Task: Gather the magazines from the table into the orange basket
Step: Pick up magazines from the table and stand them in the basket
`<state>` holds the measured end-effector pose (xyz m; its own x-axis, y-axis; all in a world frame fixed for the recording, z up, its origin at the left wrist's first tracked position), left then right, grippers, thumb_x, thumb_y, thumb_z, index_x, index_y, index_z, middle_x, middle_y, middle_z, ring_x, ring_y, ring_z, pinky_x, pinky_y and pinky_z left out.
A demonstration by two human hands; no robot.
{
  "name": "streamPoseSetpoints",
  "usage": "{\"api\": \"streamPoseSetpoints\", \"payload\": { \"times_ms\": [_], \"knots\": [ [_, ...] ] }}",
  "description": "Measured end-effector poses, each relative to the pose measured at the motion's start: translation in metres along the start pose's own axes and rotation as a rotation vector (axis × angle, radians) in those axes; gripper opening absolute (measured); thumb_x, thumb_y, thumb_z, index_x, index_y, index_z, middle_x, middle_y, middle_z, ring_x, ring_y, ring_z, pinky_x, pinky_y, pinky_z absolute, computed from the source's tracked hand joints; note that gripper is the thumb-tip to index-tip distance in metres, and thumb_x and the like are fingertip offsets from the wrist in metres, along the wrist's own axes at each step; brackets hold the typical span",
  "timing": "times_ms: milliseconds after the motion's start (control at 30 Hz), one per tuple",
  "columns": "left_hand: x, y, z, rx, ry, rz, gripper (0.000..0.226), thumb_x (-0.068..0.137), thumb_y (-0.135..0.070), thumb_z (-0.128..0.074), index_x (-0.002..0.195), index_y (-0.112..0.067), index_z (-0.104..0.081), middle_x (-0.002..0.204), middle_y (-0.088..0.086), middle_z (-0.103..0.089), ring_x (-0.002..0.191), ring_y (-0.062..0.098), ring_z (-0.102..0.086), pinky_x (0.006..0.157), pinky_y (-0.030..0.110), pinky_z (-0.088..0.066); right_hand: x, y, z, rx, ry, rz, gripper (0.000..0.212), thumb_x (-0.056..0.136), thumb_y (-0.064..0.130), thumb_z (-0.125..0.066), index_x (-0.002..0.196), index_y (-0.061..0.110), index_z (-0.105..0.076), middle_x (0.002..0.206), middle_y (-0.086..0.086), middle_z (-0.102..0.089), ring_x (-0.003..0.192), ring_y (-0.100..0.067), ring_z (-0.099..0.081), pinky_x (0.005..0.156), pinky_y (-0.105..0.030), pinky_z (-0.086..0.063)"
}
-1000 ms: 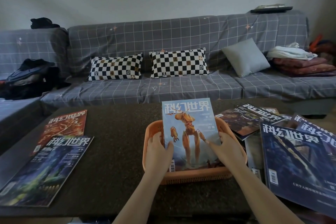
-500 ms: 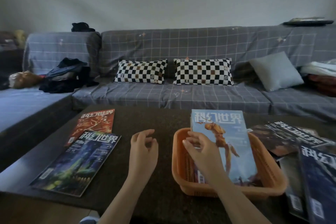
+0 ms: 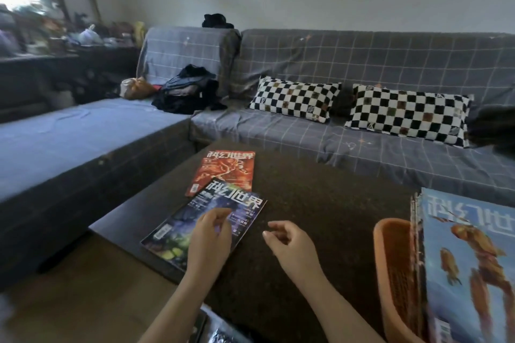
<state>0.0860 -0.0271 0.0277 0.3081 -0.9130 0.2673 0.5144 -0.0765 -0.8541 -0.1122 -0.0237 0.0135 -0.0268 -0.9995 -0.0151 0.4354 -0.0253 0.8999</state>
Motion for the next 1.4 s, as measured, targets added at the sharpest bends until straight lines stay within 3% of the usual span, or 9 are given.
{"api": "streamPoseSetpoints", "payload": {
  "times_ms": [200,333,433,600,700,800,933,1067,1400],
  "knots": [
    [0.032,0.065,0.005,0.263,-0.005,0.102,0.030,0.095,-0.018,-0.054,0.124,-0.016,-0.062,0.129,0.007,-0.060,0.114,0.021,-0.055,0.095,0.035,-0.041,0.028,-0.031,-0.056,0.128,0.106,-0.205,0.045,0.087,0.026,-0.065,0.128,0.012,-0.053,0.117,-0.005,-0.063,0.100,-0.013,-0.062,0.091,-0.035,-0.052],
    [0.057,0.102,0.006,0.479,0.070,0.183,0.045,0.097,-0.030,-0.050,0.140,-0.016,-0.049,0.153,0.013,-0.036,0.145,0.027,-0.024,0.119,0.046,-0.002,0.039,-0.041,-0.083,0.292,0.153,-0.298,0.051,0.087,0.020,-0.065,0.133,0.005,-0.048,0.114,-0.007,-0.063,0.092,-0.014,-0.064,0.083,-0.031,-0.055],
    [0.073,0.117,0.008,0.597,0.094,0.218,0.058,0.097,-0.044,-0.046,0.148,-0.018,-0.037,0.158,0.014,-0.025,0.147,0.029,-0.015,0.120,0.045,-0.005,0.047,-0.041,-0.092,0.328,0.163,-0.319,0.054,0.087,0.022,-0.066,0.134,0.003,-0.047,0.110,-0.005,-0.063,0.091,-0.013,-0.064,0.083,-0.031,-0.055],
    [0.083,0.123,0.021,0.579,0.034,0.348,0.073,0.085,-0.055,-0.062,0.145,-0.020,-0.040,0.141,0.014,-0.044,0.129,0.034,-0.035,0.106,0.048,-0.031,0.048,-0.044,-0.087,0.294,0.147,-0.347,0.050,0.088,0.017,-0.064,0.134,0.005,-0.046,0.092,0.005,-0.063,0.084,-0.009,-0.063,0.075,-0.024,-0.054],
    [0.075,0.125,0.027,0.482,0.018,0.368,0.068,0.080,-0.050,-0.071,0.133,-0.014,-0.051,0.125,0.013,-0.055,0.113,0.031,-0.053,0.089,0.041,-0.045,0.043,-0.050,-0.074,0.251,0.105,-0.370,0.050,0.089,0.014,-0.063,0.135,0.006,-0.045,0.103,0.000,-0.063,0.089,-0.010,-0.061,0.075,-0.023,-0.052],
    [0.062,0.114,0.031,0.364,-0.004,0.353,0.046,0.081,-0.041,-0.074,0.113,-0.015,-0.055,0.107,0.006,-0.062,0.089,0.022,-0.056,0.069,0.034,-0.042,0.033,-0.052,-0.064,0.204,0.081,-0.391,0.053,0.089,0.016,-0.062,0.137,0.008,-0.043,0.117,-0.007,-0.061,0.103,-0.018,-0.060,0.093,-0.035,-0.050],
    [0.040,0.082,0.042,0.246,-0.063,0.233,0.029,0.080,-0.034,-0.076,0.083,-0.023,-0.049,0.082,-0.002,-0.060,0.071,0.014,-0.052,0.056,0.031,-0.035,0.014,-0.053,-0.049,0.271,0.086,-0.422,0.037,0.089,0.011,-0.061,0.125,0.008,-0.053,0.106,-0.007,-0.064,0.096,-0.020,-0.063,0.080,-0.031,-0.053],
    [0.020,0.044,0.059,0.028,-0.099,0.174,0.027,0.078,-0.030,-0.078,0.080,-0.023,-0.053,0.079,-0.001,-0.063,0.073,0.017,-0.060,0.058,0.034,-0.043,-0.009,-0.043,-0.027,0.376,0.107,-0.385,0.008,0.091,0.015,-0.059,0.087,0.015,-0.065,0.092,-0.004,-0.070,0.083,-0.015,-0.064,0.065,-0.025,-0.048],
    [-0.025,-0.072,0.051,-0.386,-0.012,0.124,0.024,0.078,-0.026,-0.079,0.091,-0.013,-0.064,0.079,0.004,-0.074,0.064,0.014,-0.070,0.053,0.025,-0.049,-0.053,0.016,0.101,0.326,-0.189,-0.005,0.013,0.089,0.035,-0.061,0.085,0.024,-0.065,0.084,0.007,-0.070,0.080,-0.009,-0.063,0.069,-0.028,-0.046]
  ]
}}
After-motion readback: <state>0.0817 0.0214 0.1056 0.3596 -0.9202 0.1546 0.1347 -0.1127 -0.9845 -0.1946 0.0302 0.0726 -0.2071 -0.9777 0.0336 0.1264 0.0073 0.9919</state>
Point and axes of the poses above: each hand's wrist, its own x-axis towards the middle knuckle, its own z-axis out of the back of the hand, y = z × x, the point moved 10 cm from there along x, towards the middle knuckle
